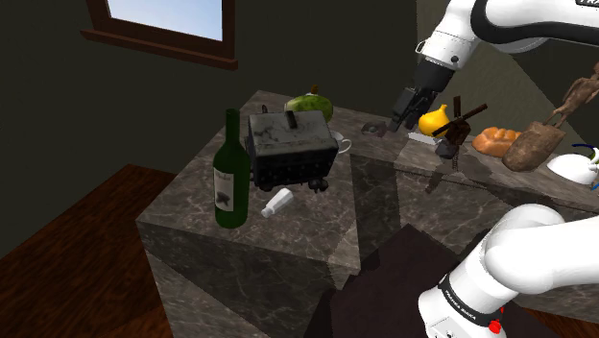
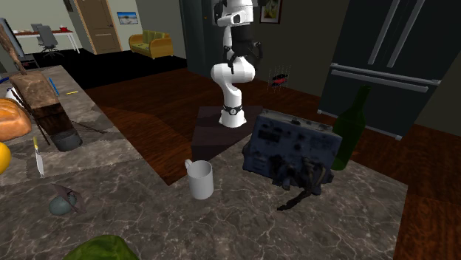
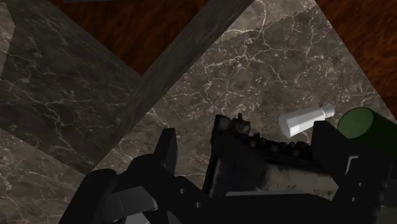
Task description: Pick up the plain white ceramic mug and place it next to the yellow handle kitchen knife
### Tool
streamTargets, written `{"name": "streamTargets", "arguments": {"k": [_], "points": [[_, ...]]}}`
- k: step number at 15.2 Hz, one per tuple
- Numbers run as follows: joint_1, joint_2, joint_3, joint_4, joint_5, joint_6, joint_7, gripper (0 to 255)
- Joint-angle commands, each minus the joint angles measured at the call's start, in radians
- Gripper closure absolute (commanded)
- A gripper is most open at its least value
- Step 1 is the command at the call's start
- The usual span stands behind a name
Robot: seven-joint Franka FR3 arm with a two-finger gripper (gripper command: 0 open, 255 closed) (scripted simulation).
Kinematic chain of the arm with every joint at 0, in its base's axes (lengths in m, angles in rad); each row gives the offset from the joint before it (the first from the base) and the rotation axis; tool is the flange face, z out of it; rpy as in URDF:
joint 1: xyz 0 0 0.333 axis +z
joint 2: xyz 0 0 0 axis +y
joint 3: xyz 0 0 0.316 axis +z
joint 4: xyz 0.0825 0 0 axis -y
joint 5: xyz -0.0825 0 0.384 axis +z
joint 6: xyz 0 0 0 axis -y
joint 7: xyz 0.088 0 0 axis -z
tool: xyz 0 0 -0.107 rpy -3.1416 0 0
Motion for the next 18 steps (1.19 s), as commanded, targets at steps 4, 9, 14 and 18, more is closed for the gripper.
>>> {"name": "streamTargets", "arguments": {"k": [4, 9, 14, 18], "points": [[-0.008, 0.095, -0.012, 0.012, -0.017, 0.080, -0.026, 0], [-0.021, 0.267, -0.031, 0.058, -0.041, 0.200, -0.064, 0], [-0.033, 0.447, -0.048, 0.137, -0.059, 0.298, -0.098, 0], [-0.041, 0.595, -0.061, 0.223, -0.069, 0.358, -0.121, 0]]}}
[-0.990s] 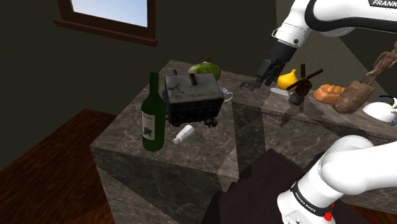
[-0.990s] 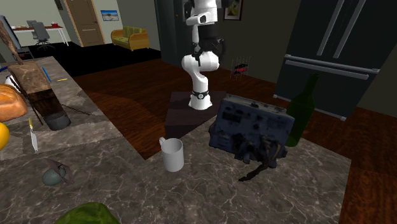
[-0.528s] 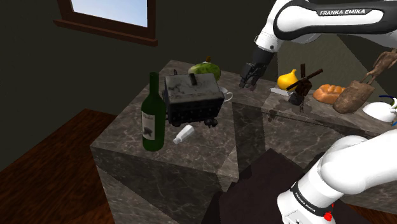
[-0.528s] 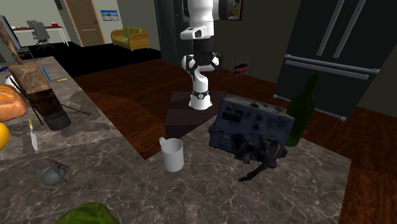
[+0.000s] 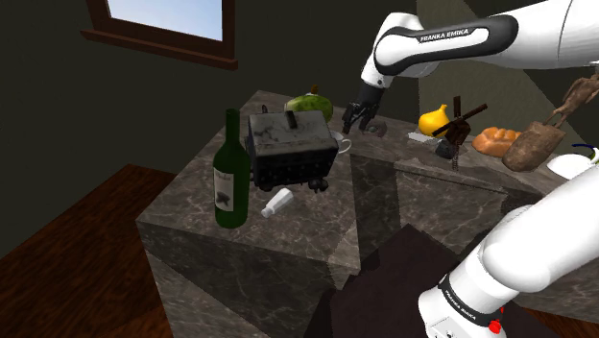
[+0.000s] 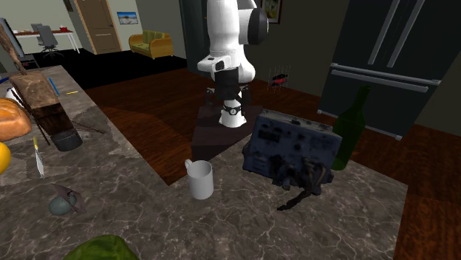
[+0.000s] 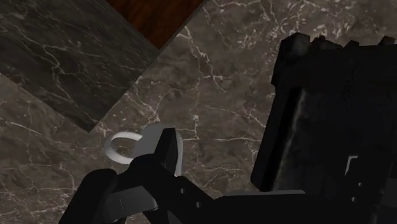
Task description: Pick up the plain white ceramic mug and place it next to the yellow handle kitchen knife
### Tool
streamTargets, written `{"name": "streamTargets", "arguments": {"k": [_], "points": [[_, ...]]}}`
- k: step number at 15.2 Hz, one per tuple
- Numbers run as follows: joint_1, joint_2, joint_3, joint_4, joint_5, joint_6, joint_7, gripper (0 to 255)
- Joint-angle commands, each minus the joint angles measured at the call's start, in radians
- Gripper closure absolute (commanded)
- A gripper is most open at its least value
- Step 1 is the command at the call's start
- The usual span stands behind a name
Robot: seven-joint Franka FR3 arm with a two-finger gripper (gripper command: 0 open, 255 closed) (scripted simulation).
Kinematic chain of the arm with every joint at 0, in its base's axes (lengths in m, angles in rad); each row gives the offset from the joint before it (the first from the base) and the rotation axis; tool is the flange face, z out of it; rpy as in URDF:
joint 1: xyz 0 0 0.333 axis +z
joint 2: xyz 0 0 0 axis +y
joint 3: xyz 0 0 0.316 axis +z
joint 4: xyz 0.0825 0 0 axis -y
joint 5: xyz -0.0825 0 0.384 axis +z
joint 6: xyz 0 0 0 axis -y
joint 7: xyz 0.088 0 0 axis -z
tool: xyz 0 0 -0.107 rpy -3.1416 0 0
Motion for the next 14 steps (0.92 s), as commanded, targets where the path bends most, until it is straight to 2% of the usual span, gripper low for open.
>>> {"name": "streamTargets", "arguments": {"k": [1, 12, 14], "points": [[-0.006, 0.074, -0.008, 0.050, -0.005, 0.024, -0.015, 0], [-0.036, 0.489, -0.032, 0.404, -0.014, 0.083, -0.068, 0], [-0.036, 0.500, -0.032, 0.392, -0.012, 0.105, -0.068, 0]]}}
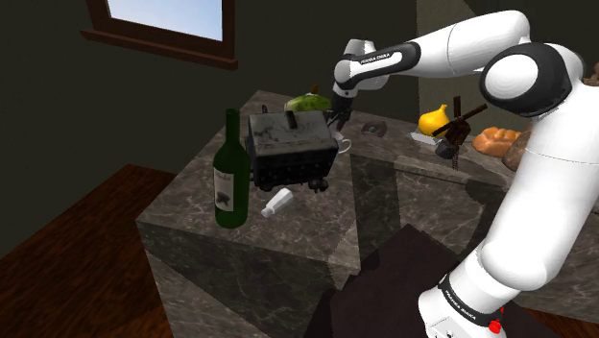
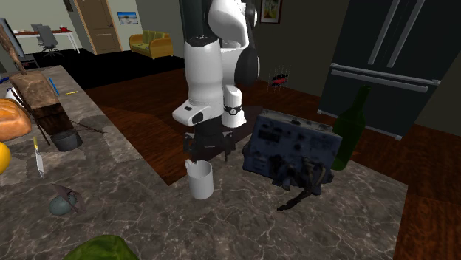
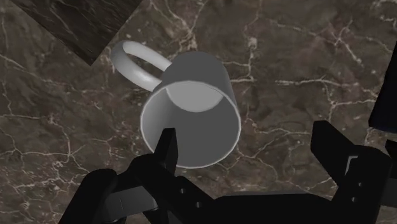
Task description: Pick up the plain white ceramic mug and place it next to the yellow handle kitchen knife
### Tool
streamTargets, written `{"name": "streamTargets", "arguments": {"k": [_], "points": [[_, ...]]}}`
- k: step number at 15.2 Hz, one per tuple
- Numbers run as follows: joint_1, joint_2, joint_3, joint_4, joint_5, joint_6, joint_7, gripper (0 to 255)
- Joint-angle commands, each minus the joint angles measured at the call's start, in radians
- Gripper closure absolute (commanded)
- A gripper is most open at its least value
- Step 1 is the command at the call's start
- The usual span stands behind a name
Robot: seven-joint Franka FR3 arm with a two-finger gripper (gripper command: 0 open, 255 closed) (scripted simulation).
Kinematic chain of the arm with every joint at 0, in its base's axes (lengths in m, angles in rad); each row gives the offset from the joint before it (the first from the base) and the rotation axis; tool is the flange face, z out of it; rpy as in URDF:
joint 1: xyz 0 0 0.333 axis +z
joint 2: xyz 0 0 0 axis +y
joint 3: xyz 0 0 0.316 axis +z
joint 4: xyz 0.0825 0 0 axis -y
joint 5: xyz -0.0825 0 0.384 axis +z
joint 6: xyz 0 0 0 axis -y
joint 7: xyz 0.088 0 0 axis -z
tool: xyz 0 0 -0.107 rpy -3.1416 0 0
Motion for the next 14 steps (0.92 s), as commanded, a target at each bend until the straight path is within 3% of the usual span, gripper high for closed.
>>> {"name": "streamTargets", "arguments": {"k": [1, 6, 13, 14], "points": [[0.000, 0.018, 0.001, -0.005, 0.001, 0.023, 0.000, 0], [0.000, 0.046, 0.002, -0.028, 0.004, 0.074, -0.002, 0], [0.000, 0.046, 0.002, -0.028, 0.004, 0.074, -0.002, 0], [0.000, 0.046, 0.002, -0.028, 0.004, 0.074, -0.002, 255]]}}
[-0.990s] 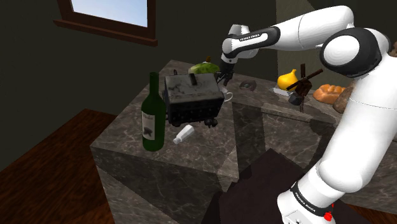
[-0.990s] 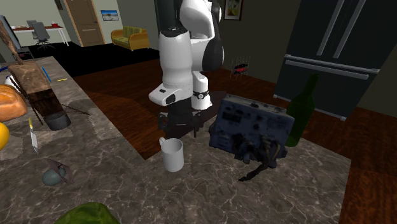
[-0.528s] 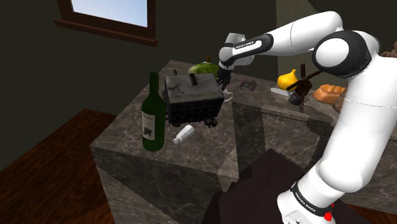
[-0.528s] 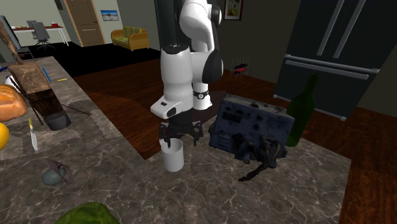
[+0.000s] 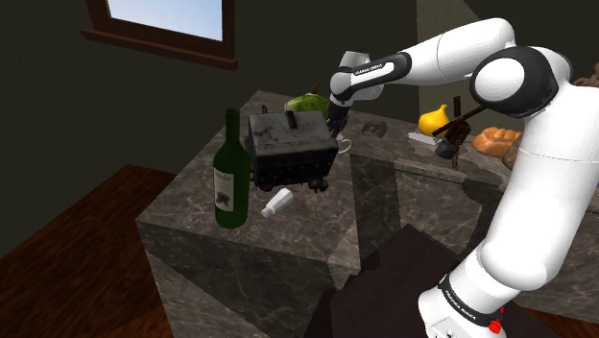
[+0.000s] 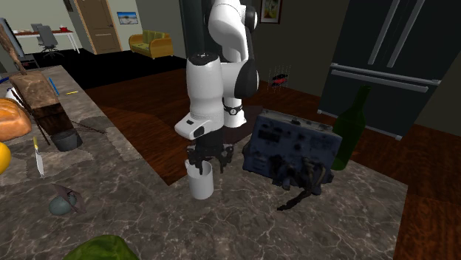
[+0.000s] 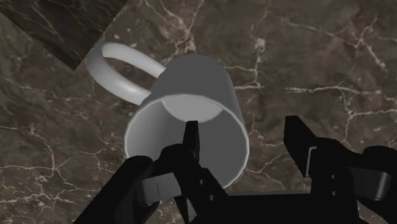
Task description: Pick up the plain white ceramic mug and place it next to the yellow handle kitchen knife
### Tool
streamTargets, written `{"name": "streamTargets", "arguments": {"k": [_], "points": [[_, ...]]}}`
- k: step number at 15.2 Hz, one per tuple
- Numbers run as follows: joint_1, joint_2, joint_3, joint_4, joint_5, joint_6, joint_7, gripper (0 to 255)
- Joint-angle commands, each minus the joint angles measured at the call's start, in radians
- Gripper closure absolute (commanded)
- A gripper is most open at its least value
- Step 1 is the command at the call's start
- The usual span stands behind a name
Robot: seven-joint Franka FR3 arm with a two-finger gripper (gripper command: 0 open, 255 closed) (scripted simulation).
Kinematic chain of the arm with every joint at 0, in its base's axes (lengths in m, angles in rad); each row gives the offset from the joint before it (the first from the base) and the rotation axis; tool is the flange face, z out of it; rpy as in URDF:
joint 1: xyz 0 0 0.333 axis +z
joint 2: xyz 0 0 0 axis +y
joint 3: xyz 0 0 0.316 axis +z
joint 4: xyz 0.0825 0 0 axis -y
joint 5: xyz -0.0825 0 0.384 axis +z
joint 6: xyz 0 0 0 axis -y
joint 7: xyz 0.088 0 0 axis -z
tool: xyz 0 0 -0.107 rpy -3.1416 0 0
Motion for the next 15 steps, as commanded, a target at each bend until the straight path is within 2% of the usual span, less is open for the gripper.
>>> {"name": "streamTargets", "arguments": {"k": [1, 9, 15], "points": [[0.000, 0.000, 0.000, 0.000, 0.000, 0.000, 0.000, 255], [0.000, 0.000, 0.000, 0.000, 0.000, 0.000, 0.000, 255], [0.001, -0.031, -0.001, 0.039, -0.004, -0.070, 0.003, 255]]}}
